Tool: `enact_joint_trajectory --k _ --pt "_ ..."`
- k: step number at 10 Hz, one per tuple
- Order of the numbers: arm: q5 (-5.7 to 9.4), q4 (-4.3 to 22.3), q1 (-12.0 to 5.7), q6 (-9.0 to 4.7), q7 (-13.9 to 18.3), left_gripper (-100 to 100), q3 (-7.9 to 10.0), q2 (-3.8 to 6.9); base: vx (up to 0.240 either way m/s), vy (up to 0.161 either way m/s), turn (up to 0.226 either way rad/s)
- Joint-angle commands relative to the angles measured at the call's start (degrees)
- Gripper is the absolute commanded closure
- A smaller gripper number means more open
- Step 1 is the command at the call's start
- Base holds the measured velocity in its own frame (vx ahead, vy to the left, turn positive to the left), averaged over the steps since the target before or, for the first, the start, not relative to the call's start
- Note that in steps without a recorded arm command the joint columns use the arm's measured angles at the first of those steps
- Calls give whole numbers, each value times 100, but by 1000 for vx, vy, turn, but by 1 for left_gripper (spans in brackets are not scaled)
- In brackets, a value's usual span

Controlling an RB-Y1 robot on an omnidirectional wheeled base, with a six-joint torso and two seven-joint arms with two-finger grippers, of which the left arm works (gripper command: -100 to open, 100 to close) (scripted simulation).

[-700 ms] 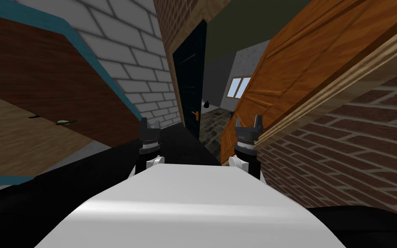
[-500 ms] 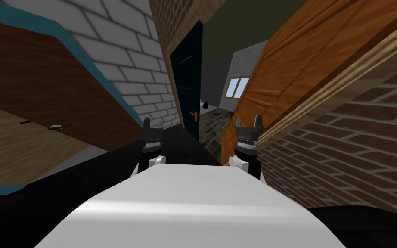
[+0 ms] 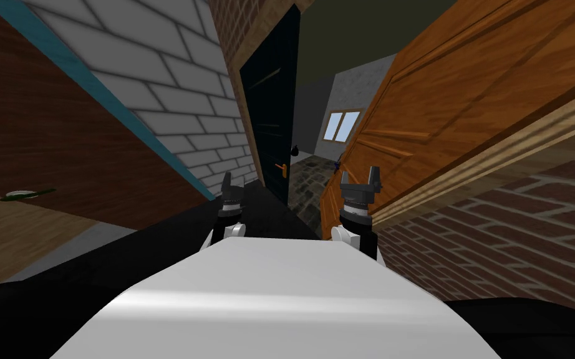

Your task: Push the door open

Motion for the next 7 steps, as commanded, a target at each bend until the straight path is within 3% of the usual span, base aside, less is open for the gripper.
enact_joint_trajectory --k 1,7 --pt "-19 254 -156 111 43 -100 -122 45 158 91 -135" --pt "-78 1015 -618 394 169 -100 -473 158 113 108 -115"
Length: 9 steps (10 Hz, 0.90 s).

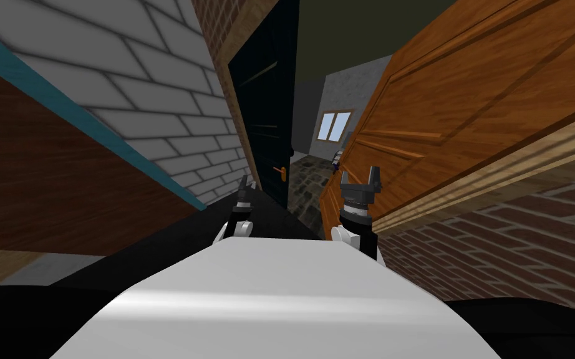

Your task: Push the door open

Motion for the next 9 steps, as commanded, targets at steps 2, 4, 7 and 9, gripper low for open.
enact_joint_trajectory --k 2,4,7,9 --pt "-31 337 -187 103 46 -100 -157 33 76 103 -118" --pt "-50 577 -333 192 85 -100 -268 65 89 95 -96" --pt "-78 940 -554 327 145 -100 -436 113 77 103 -113" --pt "-97 1183 -702 418 185 -100 -548 144 71 112 -105"
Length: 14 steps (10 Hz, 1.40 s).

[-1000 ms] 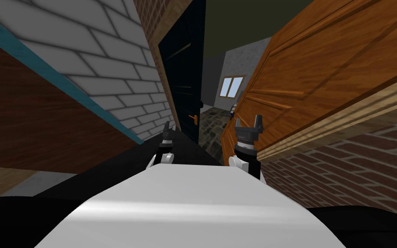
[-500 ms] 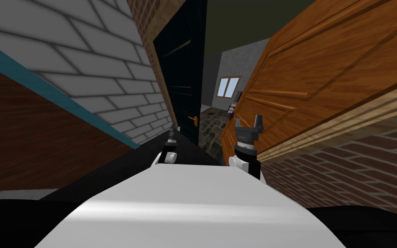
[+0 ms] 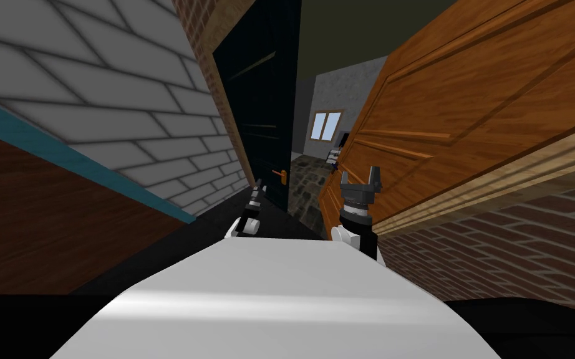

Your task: Push the door open

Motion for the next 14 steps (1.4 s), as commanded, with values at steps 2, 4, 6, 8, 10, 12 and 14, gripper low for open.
enact_joint_trajectory --k 2,4,6,8,10,12,14 --pt "-26 326 -180 103 55 -100 -151 40 75 104 -97" --pt "-53 679 -395 235 114 -100 -314 84 103 144 -167" --pt "-71 902 -530 318 150 -100 -417 111 76 144 -93" --pt "-88 1124 -665 401 187 -100 -520 137 60 95 -91" --pt "-111 1426 -848 513 237 -100 -659 172 84 116 -135" --pt "-126 1611 -961 582 267 -100 -745 194 82 128 -86" --pt "-151 1935 -1158 702 321 -100 -894 231 94 164 -141"
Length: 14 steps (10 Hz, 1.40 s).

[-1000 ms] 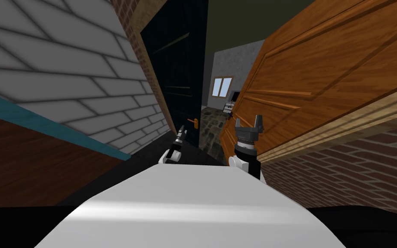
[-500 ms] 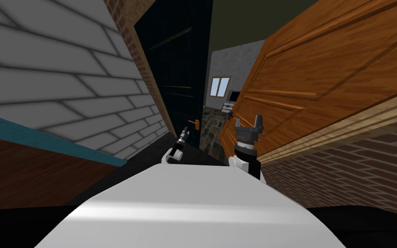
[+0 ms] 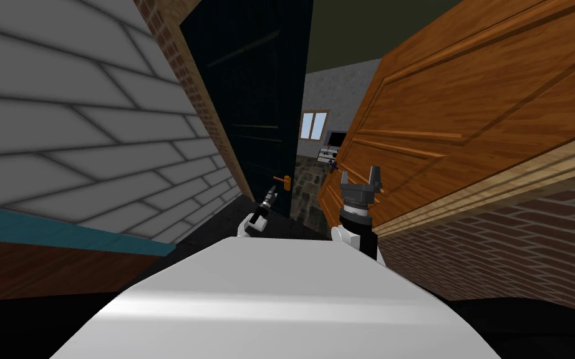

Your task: Push the door open

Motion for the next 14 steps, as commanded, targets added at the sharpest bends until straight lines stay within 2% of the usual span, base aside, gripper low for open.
enact_joint_trajectory --k 1,4,5,13,14 --pt "-31 215 -94 82 19 -100 -120 4 148 187 -143" --pt "-53 502 -268 189 66 -100 -253 36 99 117 -68" --pt "-45 468 -252 141 53 -100 -212 23 48 62 -28" --pt "-39 833 -437 64 -2 -100 -42 -136 183 -62 -33" --pt "-38 816 -430 69 4 -100 -54 -125 87 -25 -1"
